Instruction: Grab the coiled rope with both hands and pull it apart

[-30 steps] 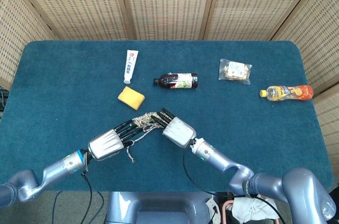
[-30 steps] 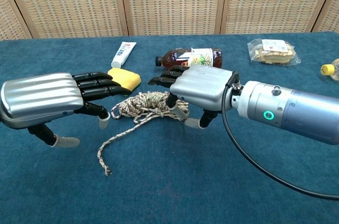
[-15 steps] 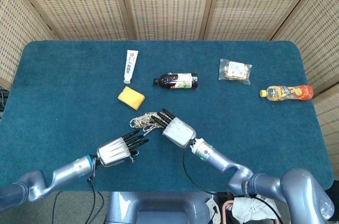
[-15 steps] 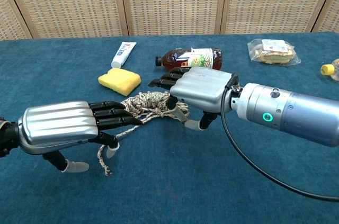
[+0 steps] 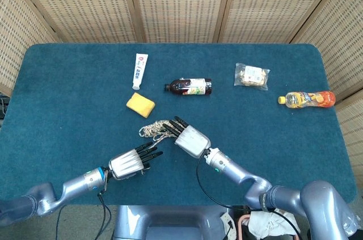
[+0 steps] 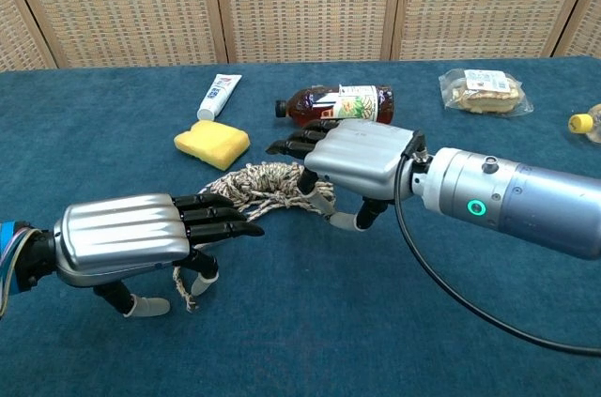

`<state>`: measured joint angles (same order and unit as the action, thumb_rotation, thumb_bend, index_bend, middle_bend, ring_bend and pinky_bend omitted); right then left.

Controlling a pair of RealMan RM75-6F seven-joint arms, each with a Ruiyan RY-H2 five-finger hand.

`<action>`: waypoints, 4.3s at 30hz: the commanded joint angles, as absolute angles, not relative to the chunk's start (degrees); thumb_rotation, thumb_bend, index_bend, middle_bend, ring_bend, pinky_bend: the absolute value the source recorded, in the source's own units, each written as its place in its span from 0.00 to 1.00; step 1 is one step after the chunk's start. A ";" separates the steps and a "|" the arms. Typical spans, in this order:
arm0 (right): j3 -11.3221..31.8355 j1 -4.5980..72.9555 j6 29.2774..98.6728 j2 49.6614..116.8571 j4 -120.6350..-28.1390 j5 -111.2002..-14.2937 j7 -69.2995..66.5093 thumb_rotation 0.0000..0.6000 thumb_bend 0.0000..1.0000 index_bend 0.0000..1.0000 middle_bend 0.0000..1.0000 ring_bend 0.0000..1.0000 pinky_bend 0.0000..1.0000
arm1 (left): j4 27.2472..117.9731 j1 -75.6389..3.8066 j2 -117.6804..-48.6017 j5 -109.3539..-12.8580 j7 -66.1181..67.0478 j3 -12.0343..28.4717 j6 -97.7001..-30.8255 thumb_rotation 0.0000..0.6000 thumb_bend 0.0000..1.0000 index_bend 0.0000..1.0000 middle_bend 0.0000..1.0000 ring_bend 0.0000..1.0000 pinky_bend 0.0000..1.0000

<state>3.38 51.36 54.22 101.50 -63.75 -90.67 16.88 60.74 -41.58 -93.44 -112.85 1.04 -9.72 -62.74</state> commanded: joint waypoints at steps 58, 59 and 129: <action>3.64 49.14 56.21 96.47 -65.21 -89.88 17.61 1.00 0.75 0.69 0.00 0.00 0.00 | 43.52 -30.97 -88.04 -99.21 -14.11 -7.48 -78.27 1.00 0.50 0.74 0.00 0.00 0.00; 3.68 49.06 56.19 96.19 -65.38 -89.76 17.90 1.00 0.75 0.69 0.00 0.00 0.00 | 42.43 -30.76 -88.09 -98.72 -14.87 -7.21 -78.16 1.00 0.50 0.74 0.00 0.00 0.00; -3.69 13.06 96.04 75.26 -90.10 -94.26 10.68 1.00 0.00 0.00 0.00 0.00 0.00 | 95.05 -4.87 -66.76 -82.91 2.11 -1.38 -91.34 1.00 0.00 0.00 0.00 0.00 0.00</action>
